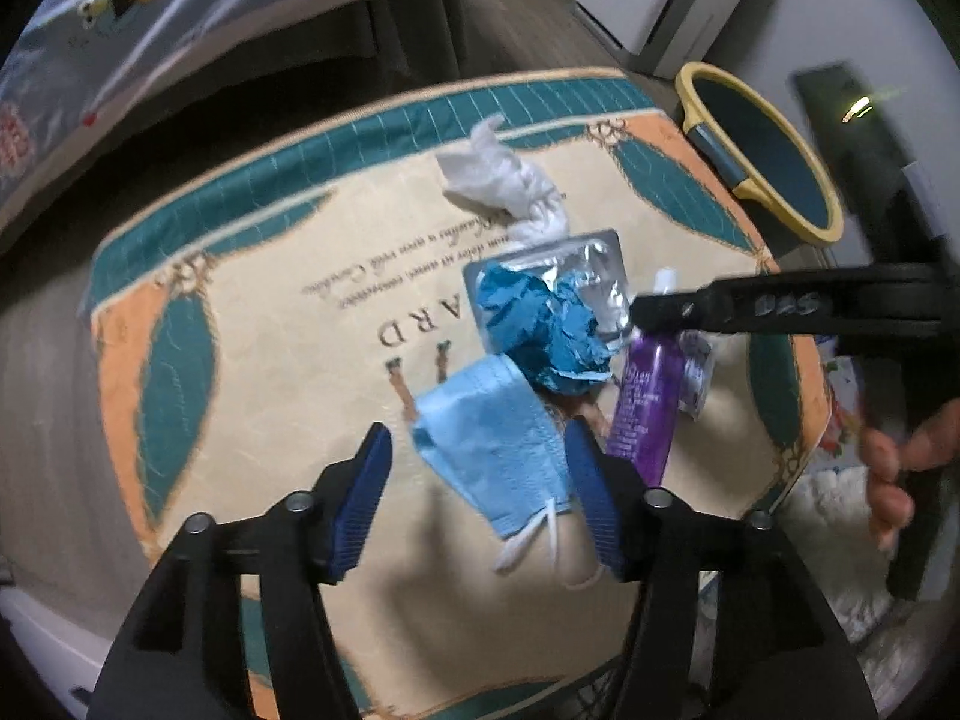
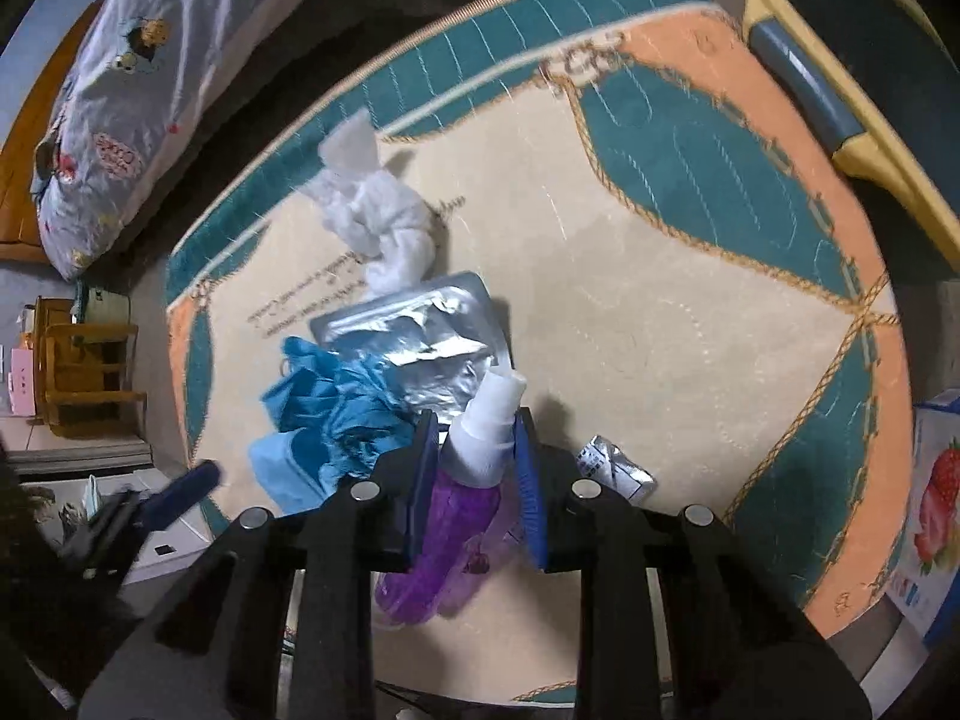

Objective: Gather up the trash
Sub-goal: 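Grasp the purple spray bottle with the right gripper while the left grasps the blue mask, then carry the spray bottle and mask over the bin and open both grippers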

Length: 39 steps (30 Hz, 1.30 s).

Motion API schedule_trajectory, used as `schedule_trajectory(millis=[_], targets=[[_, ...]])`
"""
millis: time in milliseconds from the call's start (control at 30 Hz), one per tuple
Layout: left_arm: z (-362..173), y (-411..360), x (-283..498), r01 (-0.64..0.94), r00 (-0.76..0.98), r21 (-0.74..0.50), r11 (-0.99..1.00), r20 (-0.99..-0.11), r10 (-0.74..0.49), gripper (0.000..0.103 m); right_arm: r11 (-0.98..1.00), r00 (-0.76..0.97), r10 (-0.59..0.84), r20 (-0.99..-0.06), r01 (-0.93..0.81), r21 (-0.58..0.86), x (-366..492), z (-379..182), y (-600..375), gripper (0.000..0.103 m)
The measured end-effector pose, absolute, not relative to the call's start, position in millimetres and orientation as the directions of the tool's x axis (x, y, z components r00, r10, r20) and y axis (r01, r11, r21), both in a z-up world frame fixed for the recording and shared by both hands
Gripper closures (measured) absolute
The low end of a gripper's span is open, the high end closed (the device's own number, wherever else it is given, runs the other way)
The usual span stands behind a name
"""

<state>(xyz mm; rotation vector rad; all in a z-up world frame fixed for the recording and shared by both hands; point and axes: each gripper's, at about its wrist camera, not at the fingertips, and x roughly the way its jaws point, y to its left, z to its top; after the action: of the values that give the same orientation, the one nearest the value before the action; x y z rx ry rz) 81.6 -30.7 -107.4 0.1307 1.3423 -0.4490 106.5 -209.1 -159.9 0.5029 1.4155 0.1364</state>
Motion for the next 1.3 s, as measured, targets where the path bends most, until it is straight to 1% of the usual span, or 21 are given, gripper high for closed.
schedule_trajectory(millis=[167, 200, 233, 267, 367, 433, 533, 633, 733, 833, 933, 1167, 1300], targets=[[-133.5, -35.8, 84.9, 0.335, 0.113, -0.171, 0.926, -0.969, -0.22, 0.041, 0.917, 0.224, 0.339, -0.914, 0.137, 0.374, 103.3, -136.3, -205.6, 0.078], [-135.6, -35.7, 85.4, 0.331, 0.108, -0.175, 0.927, -0.969, -0.222, 0.052, 0.923, 0.236, 0.333, -0.913, 0.119, 0.367, 102.4, -130.7, -204.1, 0.078], [-138.0, -36.1, 85.8, 0.329, 0.1, -0.183, 0.926, -0.969, -0.227, 0.066, 0.927, 0.244, 0.327, -0.913, 0.104, 0.36, 102.3, -127.1, -205.0, 0.078], [-139.0, -36.3, 86.4, 0.334, 0.087, -0.198, 0.922, -0.967, -0.239, 0.089, 0.933, 0.258, 0.32, -0.912, 0.081, 0.35, 102.0, -121.9, -205.9, 0.078], [-130.8, -37.8, 84.4, 0.355, 0.105, -0.191, 0.915, -0.965, -0.242, 0.095, 0.935, 0.289, 0.326, -0.9, 0.043, 0.353, 99.6, -108.1, -208.0, 0.079], [-119.3, -38.1, 82.1, 0.363, 0.129, -0.194, 0.912, -0.958, -0.255, 0.095, 0.945, 0.315, 0.309, -0.897, 0.005, 0.327, 98.9, -98.2, -205.9, 0.081], [-103.3, -37.2, 79.1, 0.376, 0.17, -0.187, 0.908, -0.949, -0.266, 0.096, 0.958, 0.37, 0.283, -0.885, -0.063, 0.28, 95.3, -78.8, -201.7, 0.081], [-87.0, -36.8, 80.4, 0.389, 0.232, -0.147, 0.909, -0.94, -0.251, 0.096, 0.954, 0.387, 0.295, -0.873, -0.075, 0.289, 94.8, -73.0, -205.7, 0.081], [-66.5, -42.1, 83.5, 0.408, 0.286, -0.133, 0.903, -0.921, -0.265, 0.096, 0.957, 0.415, 0.289, -0.863, -0.091, 0.277, 95.6, -63.9, -209.0, 0.081], [-46.4, -51.3, 85.8, 0.434, 0.351, -0.104, 0.895, -0.895, -0.274, 0.096, 0.957, 0.463, 0.285, -0.84, -0.091, 0.275, 96.7, -48.3, -217.2, 0.081], [-29.7, -61.8, 86.3, 0.473, 0.41, -0.045, 0.88, -0.872, -0.265, 0.096, 0.958, 0.494, 0.281, -0.823, -0.087, 0.274, 96.7, -35.6, -225.8, 0.081], [-12.9, -73.1, 89.8, 0.488, 0.437, -0.067, 0.87, -0.844, -0.311, 0.096, 0.97, 0.574, 0.233, -0.785, -0.075, 0.233, 99.6, -6.4, -249.0, 0.081], [-7.2, -78.6, 92.7, 0.495, 0.46, -0.05, 0.867, -0.832, -0.311, 0.096, 0.972, 0.605, 0.215, -0.766, -0.058, 0.227, 103.1, 7.7, -270.9, 0.082]])
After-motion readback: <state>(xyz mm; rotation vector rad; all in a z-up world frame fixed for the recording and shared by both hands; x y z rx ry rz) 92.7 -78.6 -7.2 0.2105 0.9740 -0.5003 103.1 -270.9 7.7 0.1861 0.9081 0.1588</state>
